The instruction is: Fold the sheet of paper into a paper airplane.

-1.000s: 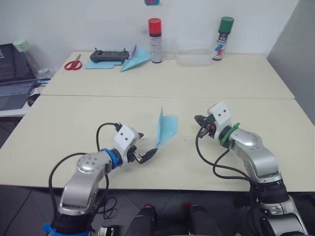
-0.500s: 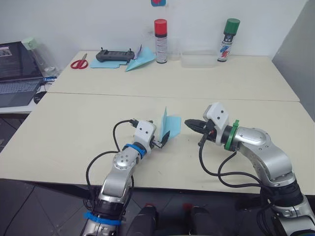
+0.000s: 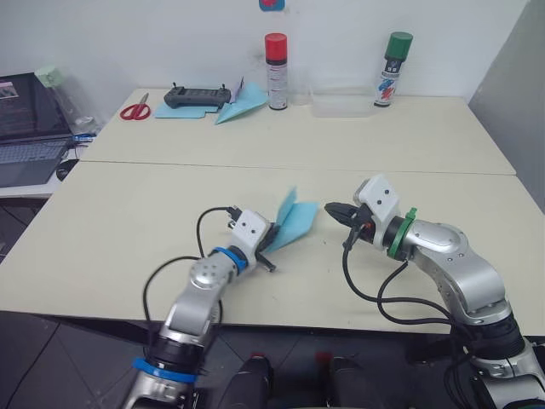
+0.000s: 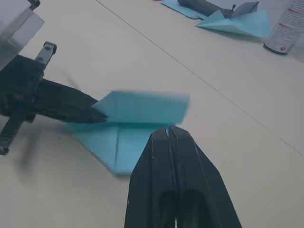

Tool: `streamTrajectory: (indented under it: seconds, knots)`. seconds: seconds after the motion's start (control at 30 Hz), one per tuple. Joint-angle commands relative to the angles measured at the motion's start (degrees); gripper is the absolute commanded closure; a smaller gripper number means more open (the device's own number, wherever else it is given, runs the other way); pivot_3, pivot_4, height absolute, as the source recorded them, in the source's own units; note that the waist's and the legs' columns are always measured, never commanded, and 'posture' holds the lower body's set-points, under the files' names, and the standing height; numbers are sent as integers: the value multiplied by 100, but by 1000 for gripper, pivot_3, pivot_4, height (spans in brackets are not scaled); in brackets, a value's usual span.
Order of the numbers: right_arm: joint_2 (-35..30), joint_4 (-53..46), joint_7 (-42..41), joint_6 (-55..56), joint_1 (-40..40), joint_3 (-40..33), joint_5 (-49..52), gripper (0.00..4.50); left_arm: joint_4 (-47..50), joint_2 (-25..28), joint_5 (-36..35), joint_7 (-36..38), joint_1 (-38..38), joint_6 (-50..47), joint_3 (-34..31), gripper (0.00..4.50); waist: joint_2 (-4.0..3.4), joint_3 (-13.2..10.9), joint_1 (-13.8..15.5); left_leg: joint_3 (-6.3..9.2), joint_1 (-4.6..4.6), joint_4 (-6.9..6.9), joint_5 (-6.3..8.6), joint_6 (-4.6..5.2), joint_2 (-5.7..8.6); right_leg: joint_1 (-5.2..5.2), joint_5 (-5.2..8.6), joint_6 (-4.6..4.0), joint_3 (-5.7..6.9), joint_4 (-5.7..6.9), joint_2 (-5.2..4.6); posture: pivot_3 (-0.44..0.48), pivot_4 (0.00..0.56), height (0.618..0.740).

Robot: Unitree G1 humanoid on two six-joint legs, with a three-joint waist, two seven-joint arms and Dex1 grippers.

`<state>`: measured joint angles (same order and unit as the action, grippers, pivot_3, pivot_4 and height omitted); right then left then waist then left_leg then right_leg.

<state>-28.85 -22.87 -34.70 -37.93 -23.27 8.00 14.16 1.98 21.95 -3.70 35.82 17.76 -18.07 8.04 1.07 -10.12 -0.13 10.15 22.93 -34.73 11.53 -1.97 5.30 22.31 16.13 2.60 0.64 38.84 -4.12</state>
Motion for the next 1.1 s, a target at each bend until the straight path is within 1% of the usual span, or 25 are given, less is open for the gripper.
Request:
streamTrajectory:
  seconds: [0.03, 0.07, 0.1, 0.2, 0.3, 0.37, 0.47, 0.53, 0.6, 0.63, 0.73, 0.8, 1.03, 1.1]
  knots:
    - [-126, -227, -165, 77, -82, -214, 158, 4500, -477, 767, -501, 1665, 623, 574, -74, 4449, 0, -2, -1, 0, 2, 0, 0, 0, 0, 0, 0, 0, 4, -1, 3, 0, 150, 740]
    - [-181, -224, -245, 63, -103, -285, 242, 4500, -726, 1000, -629, 2219, 826, 800, -49, 4449, -1, -2, 0, 3, 2, 0, 0, 0, 0, 1, 0, -1, 4, -2, 3, 0, 150, 740]
    - [-229, -220, -309, 51, -120, -345, 306, 4500, -941, 1155, -695, 2617, 978, 1006, -7, 4449, -2, -3, 0, 3, 2, 2, 0, 0, 3, 1, 0, -1, 2, -4, 3, 0, 150, 740]
    - [-479, -172, -581, 41, -153, -550, 509, 4500, -1679, 1521, -837, 4104, 1470, 1910, 221, 4449, -2, -3, 6, 1, 5, 2, 0, 0, 7, -1, -2, -4, 1, -16, 2, 0, 150, 740]
    - [-662, -140, -808, -120, -150, -741, 797, 4500, -2526, 1571, -741, 5087, 1993, 2854, 438, 4449, -1, -4, 6, 0, 11, 2, 0, 0, 8, -1, -15, -26, 3, -29, 1, 0, 150, 740]
    - [-782, -112, -941, -192, -115, -786, 915, 4500, -3053, 1479, -677, 5516, 2305, 3380, 602, 4449, 1, -5, 0, -2, 12, 3, 1, 1, 6, -1, -16, -26, 2, -30, -2, 0, 150, 740]
    - [-911, -107, -1085, -261, -35, -780, 1012, 4500, -3652, 1304, -761, 5668, 2685, 3993, 995, 4449, 3, -6, -2, -1, 13, 3, 1, 2, 5, 0, -15, -25, 4, -30, -4, 0, 150, 740]
    - [-919, -162, -1068, -316, 46, -735, 1044, 4500, -4257, 1099, -520, 5668, 2917, 4578, 1294, 4449, 4, -6, -2, 0, 12, 3, 1, 2, 4, -1, -12, -20, 3, -29, -5, 0, 150, 740]
    - [-931, -218, -1014, -301, 128, -661, 999, 4500, -4923, 873, -266, 5668, 3142, 5049, 1399, 4449, 6, -7, -1, 0, 12, 2, 1, 2, 4, -1, -7, -10, 3, -27, -5, 0, 150, 740]
    - [-932, -246, -995, -305, 154, -663, 1006, 4500, -5097, 755, -271, 5668, 3207, 5079, 1348, 4449, 7, -8, -2, -1, 12, 0, 1, 3, 5, -1, -2, 0, 5, -26, -3, 0, 150, 740]
    - [-927, -327, -940, -374, 196, -709, 1060, 4500, -5008, 467, -525, 5647, 3163, 4616, 1134, 4449, 9, -10, -30, -2, 14, 0, 1, 3, 6, 1, -1, 1, 2, -23, -2, 0, 150, 740]
    - [-925, -365, -884, -402, 228, -730, 1048, 4500, -4840, 397, -498, 5574, 3068, 4504, 1050, 4449, 10, -10, -40, 0, 14, -1, 1, 3, 6, 1, -1, 2, 3, -22, 1, 0, 150, 740]
    - [-970, -463, -850, -428, 332, -708, 1041, 4500, -3913, 527, -446, 5368, 2556, 3977, 925, 4449, 9, -10, -135, 6, 11, -1, 1, 3, 5, 1, -1, 2, 3, -15, 1, 0, 150, 740]
    - [-958, -443, -875, -383, 327, -649, 1009, 4500, -3690, 554, -419, 5272, 2416, 3821, 909, 3937, 9, -10, -140, 8, 10, -2, 1, 3, 5, 1, -1, 2, 3, -13, 1, 0, 150, 740]
